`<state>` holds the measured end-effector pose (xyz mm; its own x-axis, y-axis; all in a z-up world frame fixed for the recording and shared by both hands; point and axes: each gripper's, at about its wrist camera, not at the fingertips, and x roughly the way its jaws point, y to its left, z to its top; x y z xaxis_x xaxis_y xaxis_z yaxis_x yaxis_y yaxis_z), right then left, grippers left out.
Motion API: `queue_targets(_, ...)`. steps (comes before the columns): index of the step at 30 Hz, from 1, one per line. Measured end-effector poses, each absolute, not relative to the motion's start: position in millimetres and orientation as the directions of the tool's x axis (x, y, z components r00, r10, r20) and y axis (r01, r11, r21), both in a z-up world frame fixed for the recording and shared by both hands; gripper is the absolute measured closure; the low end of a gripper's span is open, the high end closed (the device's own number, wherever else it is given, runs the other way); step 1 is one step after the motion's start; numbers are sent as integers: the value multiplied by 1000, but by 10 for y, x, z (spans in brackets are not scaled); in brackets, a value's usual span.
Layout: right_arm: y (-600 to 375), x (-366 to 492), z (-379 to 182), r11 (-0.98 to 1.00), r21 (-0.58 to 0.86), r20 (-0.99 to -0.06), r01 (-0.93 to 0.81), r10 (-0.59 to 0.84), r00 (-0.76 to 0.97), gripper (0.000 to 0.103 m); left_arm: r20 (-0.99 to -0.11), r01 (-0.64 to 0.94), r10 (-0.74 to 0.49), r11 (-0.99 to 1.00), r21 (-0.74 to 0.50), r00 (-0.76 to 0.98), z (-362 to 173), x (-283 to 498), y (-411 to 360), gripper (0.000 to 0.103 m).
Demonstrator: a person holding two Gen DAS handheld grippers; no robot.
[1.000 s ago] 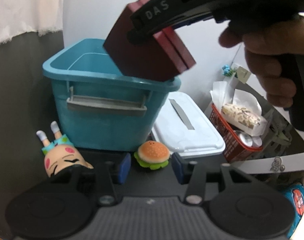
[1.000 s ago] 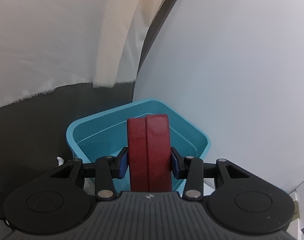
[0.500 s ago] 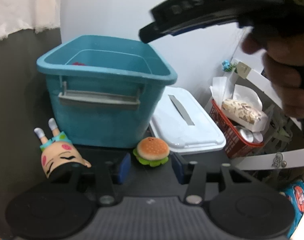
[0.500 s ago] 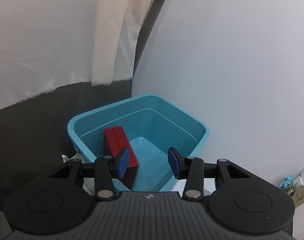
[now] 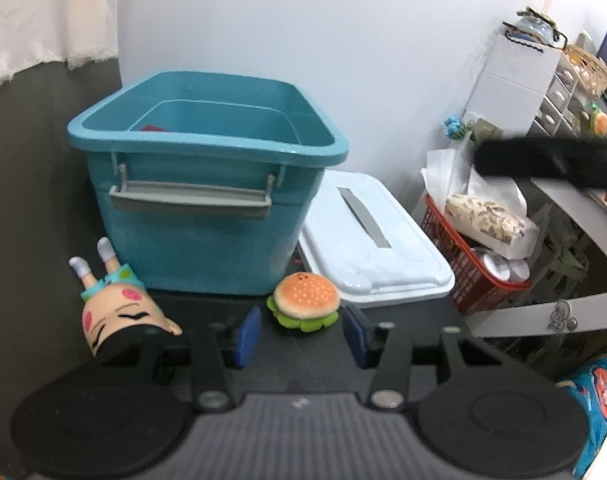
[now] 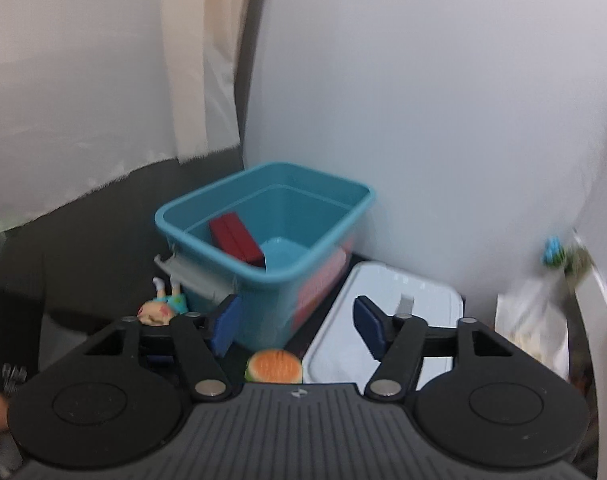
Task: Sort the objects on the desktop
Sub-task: 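Withdraw the right tool from the bin while the left tool approaches the hamburger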
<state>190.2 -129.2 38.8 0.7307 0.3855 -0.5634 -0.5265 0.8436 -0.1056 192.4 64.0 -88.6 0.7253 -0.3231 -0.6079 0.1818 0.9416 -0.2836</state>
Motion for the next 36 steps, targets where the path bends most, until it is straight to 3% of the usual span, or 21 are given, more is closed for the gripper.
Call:
queue_targets(4, -1515, 1772, 260, 867, -69, -554, -494, 379, 742, 21, -611, 184, -317, 945, -271, 725, -882, 1918, 614, 53)
queue_targets(15, -1635, 1757, -310, 871, 21, -579, -491, 411, 704, 22, -629, 194, -305, 951, -240, 715, -908, 1931, 529, 53)
queue_targets(36, -1660, 2138, -844, 876, 73, -630, -478, 412, 659, 28, -662, 171, -280, 959, -227, 695, -1126, 2122, 406, 54)
